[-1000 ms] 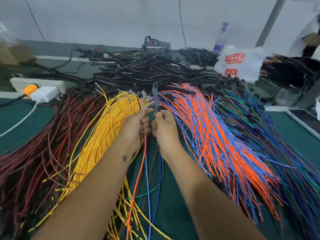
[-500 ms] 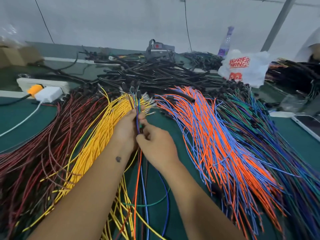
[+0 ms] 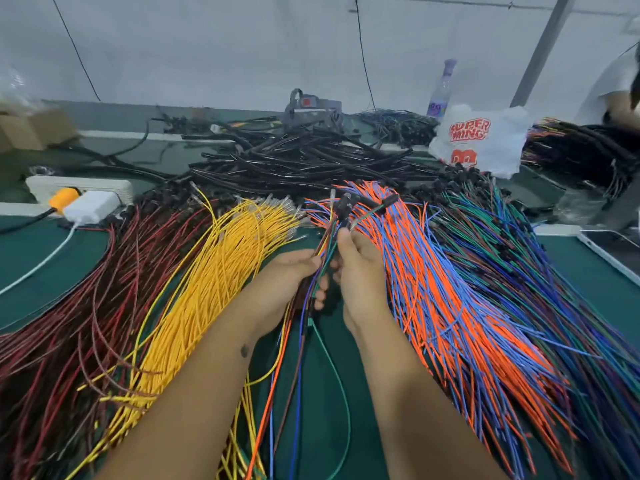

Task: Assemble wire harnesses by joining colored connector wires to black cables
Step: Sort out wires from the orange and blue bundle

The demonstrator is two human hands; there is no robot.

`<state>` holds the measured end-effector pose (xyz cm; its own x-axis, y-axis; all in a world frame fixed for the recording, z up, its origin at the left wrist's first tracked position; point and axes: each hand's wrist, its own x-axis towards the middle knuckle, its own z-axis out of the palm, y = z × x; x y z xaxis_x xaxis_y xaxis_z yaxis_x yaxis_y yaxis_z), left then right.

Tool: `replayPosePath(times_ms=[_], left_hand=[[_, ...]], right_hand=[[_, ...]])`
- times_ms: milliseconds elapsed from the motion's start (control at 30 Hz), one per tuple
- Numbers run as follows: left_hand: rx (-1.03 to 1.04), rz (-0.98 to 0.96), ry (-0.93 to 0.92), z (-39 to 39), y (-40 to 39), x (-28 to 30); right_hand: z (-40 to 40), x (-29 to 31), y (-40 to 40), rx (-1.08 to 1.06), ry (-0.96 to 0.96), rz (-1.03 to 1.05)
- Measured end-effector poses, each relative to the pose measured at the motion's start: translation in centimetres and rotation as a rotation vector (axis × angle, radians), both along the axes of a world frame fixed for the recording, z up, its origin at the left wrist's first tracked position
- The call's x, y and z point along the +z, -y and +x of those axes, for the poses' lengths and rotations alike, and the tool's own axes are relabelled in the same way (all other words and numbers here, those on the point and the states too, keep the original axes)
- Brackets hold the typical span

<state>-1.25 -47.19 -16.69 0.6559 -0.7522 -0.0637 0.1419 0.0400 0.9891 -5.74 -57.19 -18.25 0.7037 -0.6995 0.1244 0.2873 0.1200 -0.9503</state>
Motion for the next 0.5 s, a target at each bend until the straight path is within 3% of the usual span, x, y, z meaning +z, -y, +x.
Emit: replayPosePath(times_ms=[167, 500], left_hand=[[-0.091, 0.011, 0.008, -0.17, -0.34, 0.09], [0.017, 0.034, -0.098, 0.43, 0.17, -0.04]], right_hand=[[-0.23, 0.09, -0.14, -0.035, -0.003, 0.089], [-0.28, 0.84, 0.2, 0.066, 0.027, -0.043]])
